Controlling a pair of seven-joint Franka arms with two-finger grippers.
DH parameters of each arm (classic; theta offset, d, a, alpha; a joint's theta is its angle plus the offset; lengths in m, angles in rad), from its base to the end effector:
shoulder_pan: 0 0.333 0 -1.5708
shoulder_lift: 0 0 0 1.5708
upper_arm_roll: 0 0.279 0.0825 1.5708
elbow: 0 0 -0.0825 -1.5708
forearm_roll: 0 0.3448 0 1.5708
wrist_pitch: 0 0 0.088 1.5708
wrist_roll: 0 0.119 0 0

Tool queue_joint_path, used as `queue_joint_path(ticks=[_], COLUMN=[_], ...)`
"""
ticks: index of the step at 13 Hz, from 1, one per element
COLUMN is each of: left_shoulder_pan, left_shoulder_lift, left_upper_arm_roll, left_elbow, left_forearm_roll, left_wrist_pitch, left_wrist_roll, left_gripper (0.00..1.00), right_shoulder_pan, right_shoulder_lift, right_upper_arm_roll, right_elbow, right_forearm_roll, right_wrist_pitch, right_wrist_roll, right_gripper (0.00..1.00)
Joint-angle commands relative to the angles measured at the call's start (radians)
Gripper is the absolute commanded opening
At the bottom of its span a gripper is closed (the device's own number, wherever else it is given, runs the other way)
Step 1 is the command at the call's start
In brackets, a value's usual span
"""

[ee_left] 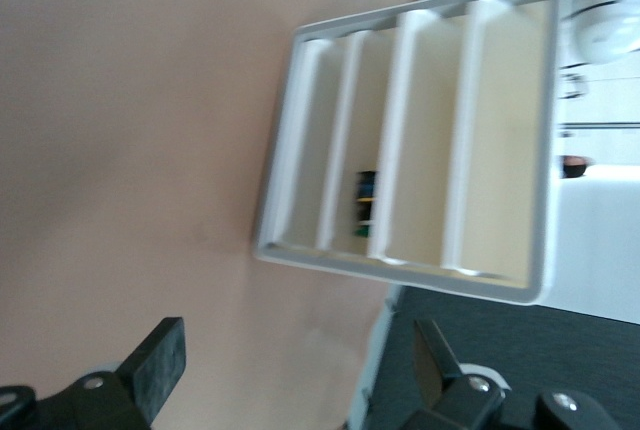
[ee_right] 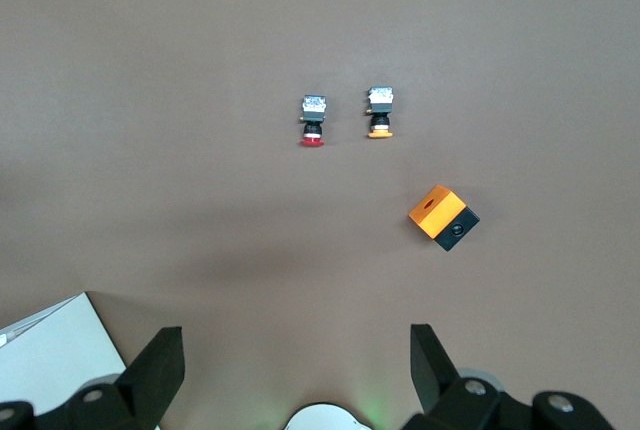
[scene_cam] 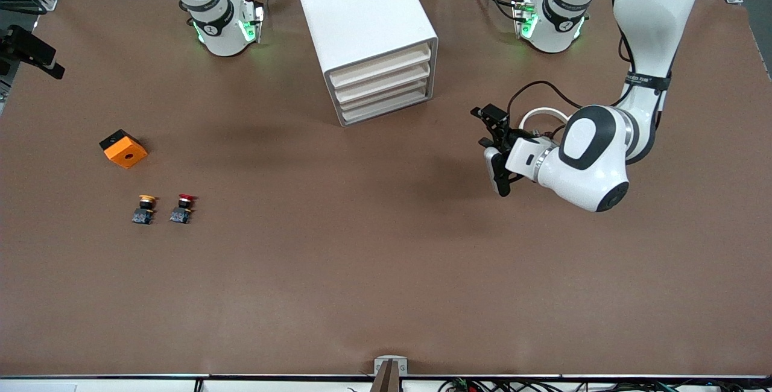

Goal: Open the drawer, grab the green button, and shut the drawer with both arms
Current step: 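Grasp the drawer front with the left gripper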

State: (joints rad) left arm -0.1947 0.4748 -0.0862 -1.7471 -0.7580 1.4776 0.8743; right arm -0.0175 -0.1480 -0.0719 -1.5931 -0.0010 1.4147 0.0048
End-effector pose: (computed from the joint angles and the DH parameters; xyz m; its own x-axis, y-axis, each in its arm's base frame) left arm 0.4871 -0.2280 0.2848 0.6118 -0.7907 0.0226 -0.4014 -0.2857 0.8702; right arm 0.4546 -0.0436 0.6244 0.9952 -0.0931 -0.0308 -0.0934 -0.9956 -0.0095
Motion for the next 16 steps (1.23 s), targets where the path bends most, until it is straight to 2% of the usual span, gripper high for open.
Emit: queue_joint_path(ticks=[1, 3, 6, 9, 12, 16], left_shoulder_pan=[0.003, -0.017, -0.028, -0.097, -0.152, -0.157], left_shoulder_lift=[-0.015, 0.005, 0.073, 0.117, 0.131, 0.173], left_upper_arm_roll=[-0.015, -0.017, -0.055, -0.056, -0.056, -0.055], left_elbow=[-0.054, -0.066, -0.062, -0.06, -0.057, -0.066], left_forearm_roll=[-0.066, -0.084, -0.184, -0.221, -0.27, -0.238], left_wrist_pitch=[-0.01, -0.01, 0.001, 0.087, 0.104, 0.046], left_wrist_roll=[0.058, 0.055, 0.055, 0.058, 0.06, 0.112], left_gripper=[1.0, 1.0, 1.0, 1.0, 1.0, 1.0], right_shoulder_pan=[0.002, 0.001, 0.001, 0.002, 0.004, 0.004], right_shoulder_lift=[-0.018, -0.018, -0.018, -0.018, -0.018, 0.008], right_upper_arm_roll=[0.001, 0.001, 0.001, 0.001, 0.001, 0.001], right_elbow=[-0.016, -0.016, -0.016, -0.016, -0.013, -0.004], right_forearm_roll=[-0.005, -0.005, -0.005, -0.005, -0.005, -0.007], right_wrist_pitch=[-0.003, -0.003, -0.003, -0.003, 0.0, -0.003], right_wrist_roll=[-0.008, -0.008, -0.006, -0.008, -0.006, 0.006], right_gripper=[1.0, 1.0, 1.0, 1.0, 1.0, 1.0])
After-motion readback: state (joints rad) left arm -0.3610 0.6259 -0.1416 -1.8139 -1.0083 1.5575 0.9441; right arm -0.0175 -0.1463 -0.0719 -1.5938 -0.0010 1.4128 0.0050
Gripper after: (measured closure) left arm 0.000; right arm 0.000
